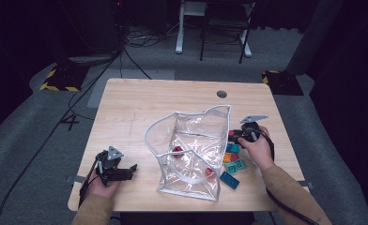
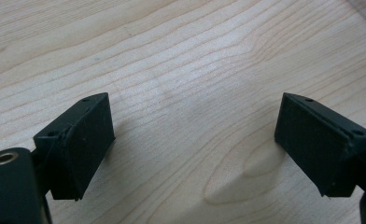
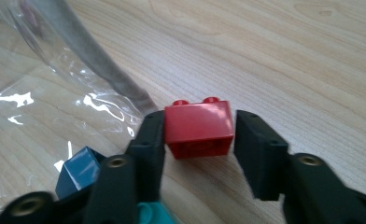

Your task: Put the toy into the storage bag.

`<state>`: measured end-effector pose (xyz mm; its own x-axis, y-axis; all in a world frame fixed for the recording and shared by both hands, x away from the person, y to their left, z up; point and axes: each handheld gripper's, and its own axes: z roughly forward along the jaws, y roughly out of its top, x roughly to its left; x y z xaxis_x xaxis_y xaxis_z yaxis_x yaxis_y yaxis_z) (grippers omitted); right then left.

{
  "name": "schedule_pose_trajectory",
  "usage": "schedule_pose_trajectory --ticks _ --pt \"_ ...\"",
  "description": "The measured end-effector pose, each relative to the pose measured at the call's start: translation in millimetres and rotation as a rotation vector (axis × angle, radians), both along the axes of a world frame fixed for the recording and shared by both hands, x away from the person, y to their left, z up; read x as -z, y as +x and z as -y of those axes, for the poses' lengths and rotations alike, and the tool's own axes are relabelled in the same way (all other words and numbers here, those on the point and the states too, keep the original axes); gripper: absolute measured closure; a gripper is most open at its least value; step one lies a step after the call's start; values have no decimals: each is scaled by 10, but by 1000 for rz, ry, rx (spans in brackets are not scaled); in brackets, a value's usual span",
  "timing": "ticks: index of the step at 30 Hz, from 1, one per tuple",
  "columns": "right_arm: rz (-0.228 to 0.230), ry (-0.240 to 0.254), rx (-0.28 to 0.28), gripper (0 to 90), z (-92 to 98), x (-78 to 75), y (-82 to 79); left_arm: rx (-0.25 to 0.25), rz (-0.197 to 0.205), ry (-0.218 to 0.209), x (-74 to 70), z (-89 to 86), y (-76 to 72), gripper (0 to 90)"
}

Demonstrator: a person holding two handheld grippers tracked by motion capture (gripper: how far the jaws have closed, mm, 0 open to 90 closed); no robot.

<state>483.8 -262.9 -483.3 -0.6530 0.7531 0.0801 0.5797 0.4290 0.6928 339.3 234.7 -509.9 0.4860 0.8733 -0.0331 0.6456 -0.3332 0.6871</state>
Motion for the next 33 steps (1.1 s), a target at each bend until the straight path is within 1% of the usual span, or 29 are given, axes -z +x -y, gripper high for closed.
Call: schedule_pose_trajectory --ticks 3,6,9,14,20,22,24,30,33 --pt "12 -5 6 587 5 7 1 0 0 0 0 0 0 120" --pt "11 -1 12 589 16 -21 -5 0 0 0 0 0 0 120" --pt "17 3 13 589 27 -70 -21 0 0 0 0 0 0 121" --pt "24 23 7 589 53 -205 -58 0 0 0 0 0 0 121" --pt "45 49 -17 589 67 -428 -127 0 0 0 0 0 0 120" --pt "49 52 -26 589 69 -518 -159 0 0 0 0 0 0 121" --pt "53 57 -47 589 64 -630 -205 0 0 0 0 0 0 121" --pt "69 68 -71 589 46 -866 -306 -1 -1 0 0 1 -1 121" --pt "73 78 -92 589 36 -1029 -359 -1 0 0 0 1 -1 120"
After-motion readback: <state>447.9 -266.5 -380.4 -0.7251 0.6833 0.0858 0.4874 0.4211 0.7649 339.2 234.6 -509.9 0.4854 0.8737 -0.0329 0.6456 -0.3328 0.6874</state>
